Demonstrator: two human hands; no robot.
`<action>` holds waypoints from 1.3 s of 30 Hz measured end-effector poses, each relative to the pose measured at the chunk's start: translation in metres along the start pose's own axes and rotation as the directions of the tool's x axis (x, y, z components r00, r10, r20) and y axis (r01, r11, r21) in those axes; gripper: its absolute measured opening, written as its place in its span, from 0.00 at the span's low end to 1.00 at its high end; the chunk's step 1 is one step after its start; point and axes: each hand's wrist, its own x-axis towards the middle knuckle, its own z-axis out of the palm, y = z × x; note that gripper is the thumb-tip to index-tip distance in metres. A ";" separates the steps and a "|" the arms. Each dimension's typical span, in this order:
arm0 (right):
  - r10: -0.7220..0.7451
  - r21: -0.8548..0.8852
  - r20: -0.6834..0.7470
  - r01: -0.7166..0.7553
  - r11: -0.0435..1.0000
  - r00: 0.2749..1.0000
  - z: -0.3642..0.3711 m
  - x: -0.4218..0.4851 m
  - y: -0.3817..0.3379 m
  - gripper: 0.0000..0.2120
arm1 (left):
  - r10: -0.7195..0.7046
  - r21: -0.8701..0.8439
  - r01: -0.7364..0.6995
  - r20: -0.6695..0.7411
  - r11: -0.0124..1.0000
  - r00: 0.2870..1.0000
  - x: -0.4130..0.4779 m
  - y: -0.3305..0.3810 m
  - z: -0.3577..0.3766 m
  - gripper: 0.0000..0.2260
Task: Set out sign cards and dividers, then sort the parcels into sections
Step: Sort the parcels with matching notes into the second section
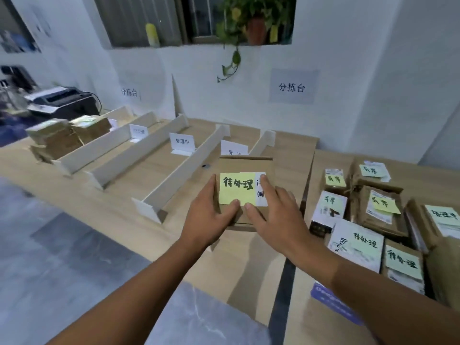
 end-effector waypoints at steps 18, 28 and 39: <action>-0.094 0.098 0.088 0.086 0.991 0.992 0.271 0.148 -0.296 0.35 | -0.037 0.155 0.064 -0.167 0.986 0.985 0.074 -0.238 -0.328 0.20; -0.162 0.129 0.141 0.144 0.981 0.977 0.425 0.306 -0.363 0.34 | -0.131 0.193 0.180 -0.242 0.965 0.961 0.194 -0.389 -0.412 0.20; -0.205 0.211 0.178 0.167 0.963 0.962 0.571 0.486 -0.445 0.34 | -0.171 0.212 0.223 -0.238 0.951 0.956 0.354 -0.518 -0.524 0.21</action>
